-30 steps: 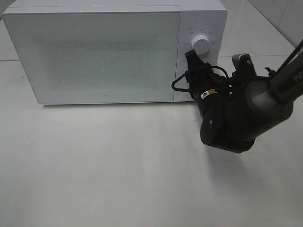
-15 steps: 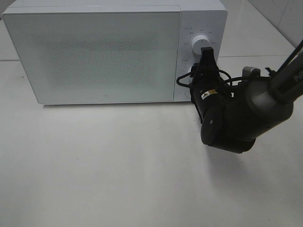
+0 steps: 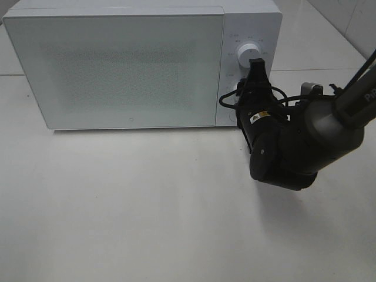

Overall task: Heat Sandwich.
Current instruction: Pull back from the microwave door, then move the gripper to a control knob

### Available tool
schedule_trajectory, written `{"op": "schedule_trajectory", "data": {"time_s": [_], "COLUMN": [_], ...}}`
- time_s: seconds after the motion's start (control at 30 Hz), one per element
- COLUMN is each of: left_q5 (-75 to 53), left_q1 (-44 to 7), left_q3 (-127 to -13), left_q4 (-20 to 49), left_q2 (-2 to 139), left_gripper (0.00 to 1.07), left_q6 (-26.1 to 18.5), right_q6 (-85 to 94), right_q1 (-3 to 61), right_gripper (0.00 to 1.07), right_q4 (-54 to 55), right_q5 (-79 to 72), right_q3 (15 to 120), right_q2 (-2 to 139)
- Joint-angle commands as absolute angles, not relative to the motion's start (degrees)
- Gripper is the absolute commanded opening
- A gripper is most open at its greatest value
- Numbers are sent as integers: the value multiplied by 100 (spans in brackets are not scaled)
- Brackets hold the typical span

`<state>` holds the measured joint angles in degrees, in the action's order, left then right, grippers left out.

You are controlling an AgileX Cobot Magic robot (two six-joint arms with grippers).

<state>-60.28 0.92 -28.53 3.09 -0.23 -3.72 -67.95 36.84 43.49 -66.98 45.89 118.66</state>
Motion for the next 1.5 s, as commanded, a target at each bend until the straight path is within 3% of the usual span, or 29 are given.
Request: {"op": "schedule_trajectory", "data": {"time_s": [0.03, 0.07, 0.1, 0.13, 0.23, 0.37, 1.1, 1.4, 1.5], "left_q5": [-5953, -5953, -5953, -5953, -5953, -5953, -5953, -5953, -5953], "left_q1": [86, 86, 86, 86, 86, 86, 86, 86, 86], "left_q3": [-2836, -2836, -2836, -2836, -2836, -2836, -2836, -2836, -2836], "left_q4": [350, 350, 350, 350, 350, 350, 350, 350, 350], "left_q2": [-183, -183, -183, -183, -183, -183, -183, -183, -183], "left_gripper": [101, 101, 101, 101, 101, 101, 101, 101, 101], "left_q6": [-350, -350, -350, -350, -350, -350, -350, -350, -350], "right_q6": [-6807, -6812, -6812, -6812, -6824, -6824, -6812, -5523, -4486], "right_q1": [3707, 3707, 3707, 3707, 3707, 3707, 3707, 3707, 3707], "right_gripper": [40, 51, 58, 58, 84, 92, 79, 76, 76], "right_q4": [3971, 3976, 3982, 3982, 3994, 3994, 3358, 2739, 2630], "right_q5": [-6858, -6858, -6858, -6858, -6853, -6807, -6549, -5311, -4240], "right_q3": [4670, 4670, 4670, 4670, 4670, 4670, 3822, 3426, 3432], "right_q2": [11826, 11826, 11826, 11826, 11826, 11826, 11276, 10640, 10290]}}
